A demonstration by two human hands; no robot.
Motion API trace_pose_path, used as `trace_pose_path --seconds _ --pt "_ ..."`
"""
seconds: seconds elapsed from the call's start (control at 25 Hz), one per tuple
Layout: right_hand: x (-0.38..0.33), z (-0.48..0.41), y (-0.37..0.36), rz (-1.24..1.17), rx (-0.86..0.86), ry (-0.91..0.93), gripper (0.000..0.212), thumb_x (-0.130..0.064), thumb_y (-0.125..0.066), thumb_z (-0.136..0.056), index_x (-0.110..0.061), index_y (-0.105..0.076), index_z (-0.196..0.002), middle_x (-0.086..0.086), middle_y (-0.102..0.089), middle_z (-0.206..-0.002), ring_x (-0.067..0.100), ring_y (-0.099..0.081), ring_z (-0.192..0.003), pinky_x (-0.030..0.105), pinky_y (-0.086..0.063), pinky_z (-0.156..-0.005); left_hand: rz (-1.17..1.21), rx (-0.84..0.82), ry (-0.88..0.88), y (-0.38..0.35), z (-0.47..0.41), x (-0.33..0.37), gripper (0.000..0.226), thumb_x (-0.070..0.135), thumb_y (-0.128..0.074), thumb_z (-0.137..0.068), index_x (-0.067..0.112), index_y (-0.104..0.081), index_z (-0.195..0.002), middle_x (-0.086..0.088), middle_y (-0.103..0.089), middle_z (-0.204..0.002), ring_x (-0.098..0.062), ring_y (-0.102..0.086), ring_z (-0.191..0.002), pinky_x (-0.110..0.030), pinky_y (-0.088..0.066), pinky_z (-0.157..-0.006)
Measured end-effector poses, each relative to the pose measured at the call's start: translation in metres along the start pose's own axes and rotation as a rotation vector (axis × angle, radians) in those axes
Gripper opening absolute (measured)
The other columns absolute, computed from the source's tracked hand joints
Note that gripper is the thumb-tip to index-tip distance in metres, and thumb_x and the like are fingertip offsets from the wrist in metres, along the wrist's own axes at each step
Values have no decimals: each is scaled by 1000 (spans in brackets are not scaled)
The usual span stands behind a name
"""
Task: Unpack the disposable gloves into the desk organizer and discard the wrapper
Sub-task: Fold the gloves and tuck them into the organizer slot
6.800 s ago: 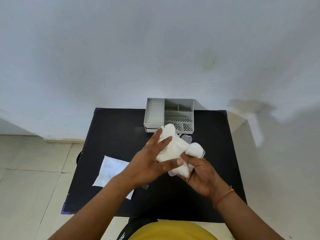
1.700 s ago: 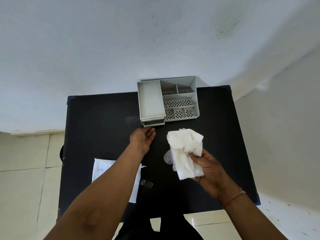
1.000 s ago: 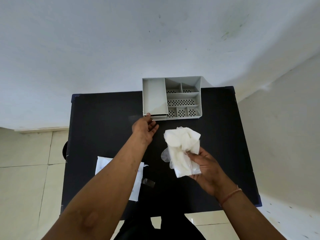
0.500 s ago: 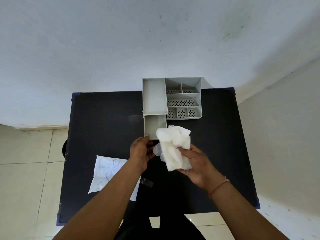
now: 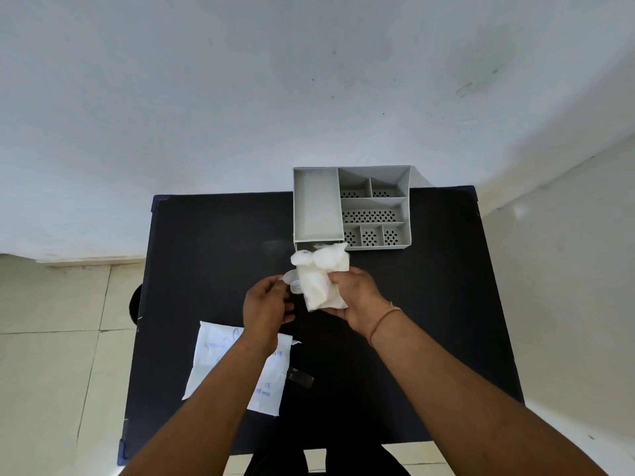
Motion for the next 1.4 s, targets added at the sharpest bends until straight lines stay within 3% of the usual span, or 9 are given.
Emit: trace_pose_path --seconds 0.2,0.36,0.44,0.6,0.76,0.88,1.04,1.24,1.4 --pt "-13 3 -10 161 -17 37 27 -25 -65 -92 -14 -65 -118 10 -74 -107 29 -73 -93 45 -64 -74 -11 -176 -5 -16 4 26 27 31 -73 -100 17 -74 -123 -12 -80 -105 -25 -80 -84 -40 -68 -68" --pt "-36 4 9 964 238 468 22 -30 -64 -85 -11 -69 -95 6 -68 -92 25 -67 -87 32 -52 -68 -163 -168 -73 -21 -2 38 41 8 -84 -89 11 -72 -128 -9 -78 -108 -27 -81 -90 -39 -69 -69" --pt "-39 1 8 1170 285 578 15 -21 -60 -86 -10 -69 -92 7 -61 -93 27 -63 -91 27 -40 -71 -384 -112 -222 -24 -6 46 41 8 -85 -85 15 -74 -125 -5 -77 -101 -23 -80 -84 -40 -70 -72" --pt "-43 -15 -4 1265 312 615 24 -13 -56 -92 -14 -72 -109 12 -56 -112 31 -65 -99 30 -48 -76 -912 3 -659 -48 -8 73 42 4 -70 -85 18 -77 -124 -8 -79 -106 -26 -76 -90 -33 -58 -82" --pt "-41 -28 -2 1301 348 647 24 -24 -58 -95 -18 -68 -116 12 -53 -119 32 -63 -103 35 -51 -79 -1255 19 -707 -59 -14 73 40 18 -64 -97 23 -68 -137 -11 -69 -123 -37 -74 -98 -40 -57 -77" --pt "-29 -19 7 1259 323 680 34 -33 -62 -92 -19 -64 -123 9 -53 -124 29 -59 -109 38 -53 -86 -1227 52 -750 -43 -6 65 41 33 -69 -97 23 -68 -136 -11 -66 -124 -36 -73 -100 -43 -59 -77" --pt "-32 13 2 1375 445 1029 42 -30 -57 -91 -16 -60 -131 4 -60 -128 25 -55 -116 41 -51 -92 -1239 80 -1118 -39 8 59 42 15 -78 -87 12 -74 -129 -11 -70 -130 -34 -71 -105 -45 -65 -69" --pt "-10 -16 -19 1712 81 921 70 -34 -49 -93 -14 -33 -158 6 -32 -167 24 -22 -156 56 -27 -121 -1506 -190 -935 -64 -6 47 58 20 -67 -90 20 -59 -147 -1 -54 -155 -31 -73 -107 -42 -64 -73" --pt "-27 -22 -27 1768 12 837 60 -33 -54 -91 -14 -48 -148 8 -48 -155 27 -36 -149 56 -30 -119 -1512 -230 -843 -69 -12 54 49 21 -63 -92 19 -63 -141 -1 -56 -150 -35 -76 -102 -45 -63 -79"
Point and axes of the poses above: each hand's wrist, its own z-axis away from the middle knuckle, its own y-axis out of the back of the hand, x = y × z, the point moved 7 cm from there along -z, towards the middle knuckle
